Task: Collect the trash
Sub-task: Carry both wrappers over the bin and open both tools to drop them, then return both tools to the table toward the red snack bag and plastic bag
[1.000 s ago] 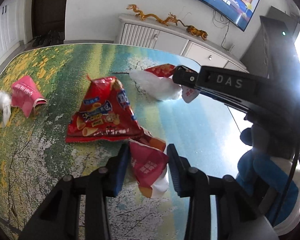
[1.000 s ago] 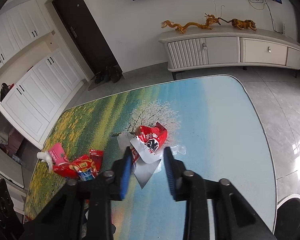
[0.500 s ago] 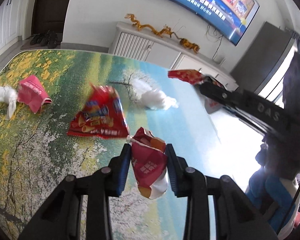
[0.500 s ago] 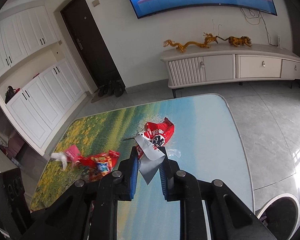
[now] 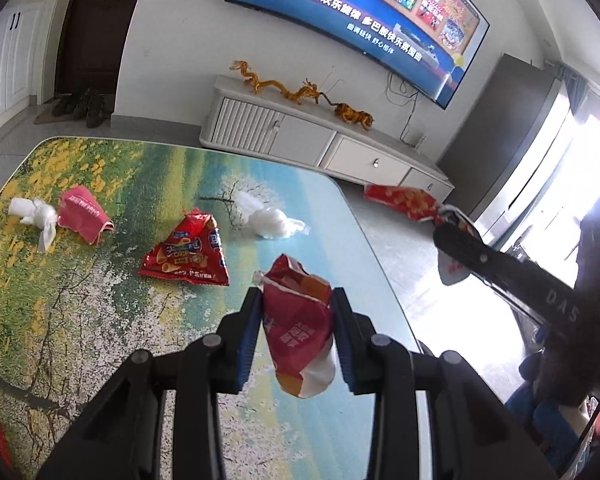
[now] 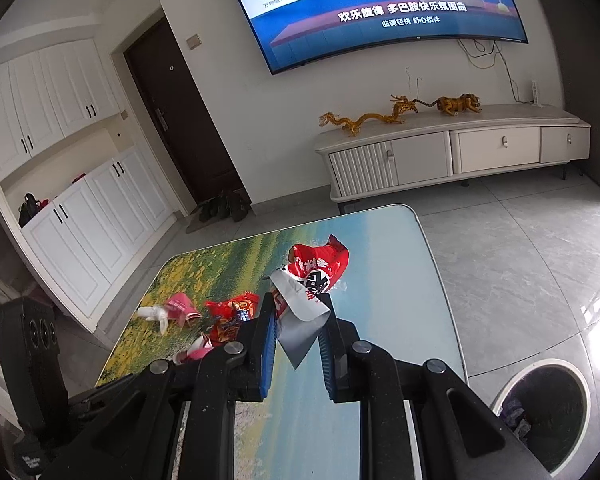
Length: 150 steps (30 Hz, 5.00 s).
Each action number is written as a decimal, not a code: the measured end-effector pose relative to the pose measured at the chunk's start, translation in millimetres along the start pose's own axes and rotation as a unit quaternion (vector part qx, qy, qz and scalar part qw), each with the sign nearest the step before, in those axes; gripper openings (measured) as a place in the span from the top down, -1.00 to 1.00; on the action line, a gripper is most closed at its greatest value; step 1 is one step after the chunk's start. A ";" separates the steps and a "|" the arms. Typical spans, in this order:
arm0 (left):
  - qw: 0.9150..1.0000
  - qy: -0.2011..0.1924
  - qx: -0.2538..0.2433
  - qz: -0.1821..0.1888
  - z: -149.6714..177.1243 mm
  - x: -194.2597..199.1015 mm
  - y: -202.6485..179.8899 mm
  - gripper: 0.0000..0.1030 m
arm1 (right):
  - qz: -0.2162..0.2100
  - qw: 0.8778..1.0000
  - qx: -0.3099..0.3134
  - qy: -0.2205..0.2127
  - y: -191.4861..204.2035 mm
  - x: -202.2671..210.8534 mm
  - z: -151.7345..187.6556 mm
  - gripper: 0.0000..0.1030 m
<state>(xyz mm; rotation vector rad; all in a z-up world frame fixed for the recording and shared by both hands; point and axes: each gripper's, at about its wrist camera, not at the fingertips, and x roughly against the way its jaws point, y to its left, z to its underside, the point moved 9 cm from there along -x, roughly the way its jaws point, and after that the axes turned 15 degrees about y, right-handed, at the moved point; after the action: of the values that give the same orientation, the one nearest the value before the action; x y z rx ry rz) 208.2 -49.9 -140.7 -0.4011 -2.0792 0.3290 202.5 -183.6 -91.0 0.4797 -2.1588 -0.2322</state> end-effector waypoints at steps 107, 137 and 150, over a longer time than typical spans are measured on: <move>0.993 -0.013 -0.117 -0.003 -16.9 -23.4 -156.6 -0.09 | 0.103 0.976 -0.191 -0.029 -173.7 85.5 74.3 0.00; 0.985 -0.124 0.013 -0.117 -17.2 96.2 7.3 -0.09 | 0.073 0.997 -0.033 -0.016 -7.3 53.9 40.4 -0.05; 0.984 -0.120 0.021 -0.129 -17.9 91.4 16.5 -0.09 | 0.072 0.997 -0.027 -0.007 2.2 43.4 41.4 -0.05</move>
<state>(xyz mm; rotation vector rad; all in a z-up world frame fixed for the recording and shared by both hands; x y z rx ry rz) 181.5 3.8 -67.6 -0.0661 -2.3234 0.2762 145.3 -200.1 -82.8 0.2902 -2.1841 -0.2134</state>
